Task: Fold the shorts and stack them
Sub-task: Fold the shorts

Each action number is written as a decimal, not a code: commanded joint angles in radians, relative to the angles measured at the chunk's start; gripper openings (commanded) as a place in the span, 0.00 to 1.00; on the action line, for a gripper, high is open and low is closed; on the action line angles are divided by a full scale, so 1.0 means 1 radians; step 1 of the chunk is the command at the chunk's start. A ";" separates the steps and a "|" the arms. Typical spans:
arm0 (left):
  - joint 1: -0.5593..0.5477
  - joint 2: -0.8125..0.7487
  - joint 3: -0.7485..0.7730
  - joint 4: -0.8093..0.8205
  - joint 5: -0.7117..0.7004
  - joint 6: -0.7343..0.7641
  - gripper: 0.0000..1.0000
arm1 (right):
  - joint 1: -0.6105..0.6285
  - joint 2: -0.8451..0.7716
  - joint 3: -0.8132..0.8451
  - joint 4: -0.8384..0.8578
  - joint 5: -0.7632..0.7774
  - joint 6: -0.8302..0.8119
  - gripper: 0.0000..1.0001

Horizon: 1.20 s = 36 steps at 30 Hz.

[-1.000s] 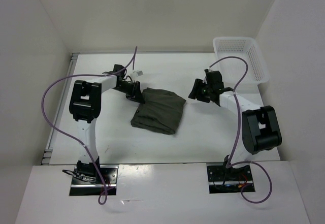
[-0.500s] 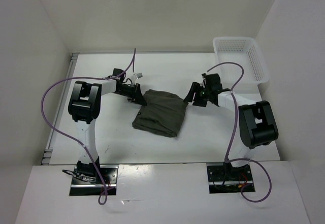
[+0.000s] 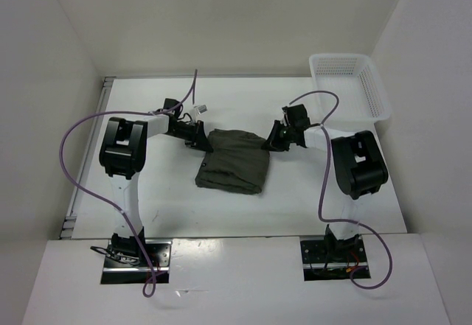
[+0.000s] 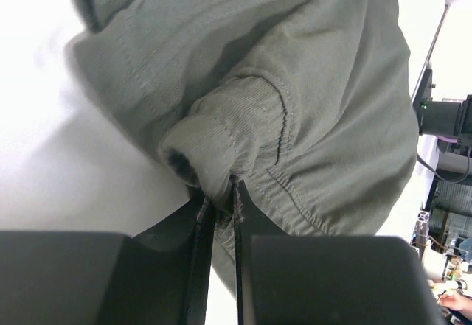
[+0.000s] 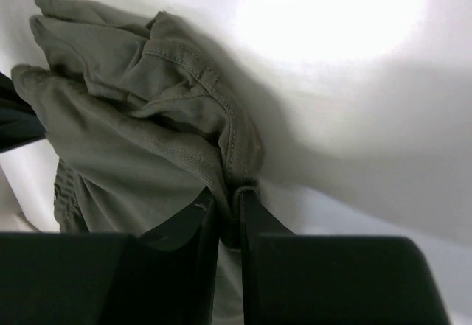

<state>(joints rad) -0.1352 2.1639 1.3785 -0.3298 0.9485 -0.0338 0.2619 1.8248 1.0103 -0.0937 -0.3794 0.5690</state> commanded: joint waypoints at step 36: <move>0.054 -0.236 0.244 -0.221 -0.353 0.034 1.00 | 0.002 -0.271 0.396 -0.283 0.397 -0.284 1.00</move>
<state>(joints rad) -0.0872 2.0239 1.6409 -0.5354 0.6273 -0.0250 0.2619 1.6176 1.3926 -0.2745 -0.0933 0.3550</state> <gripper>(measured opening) 0.997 0.996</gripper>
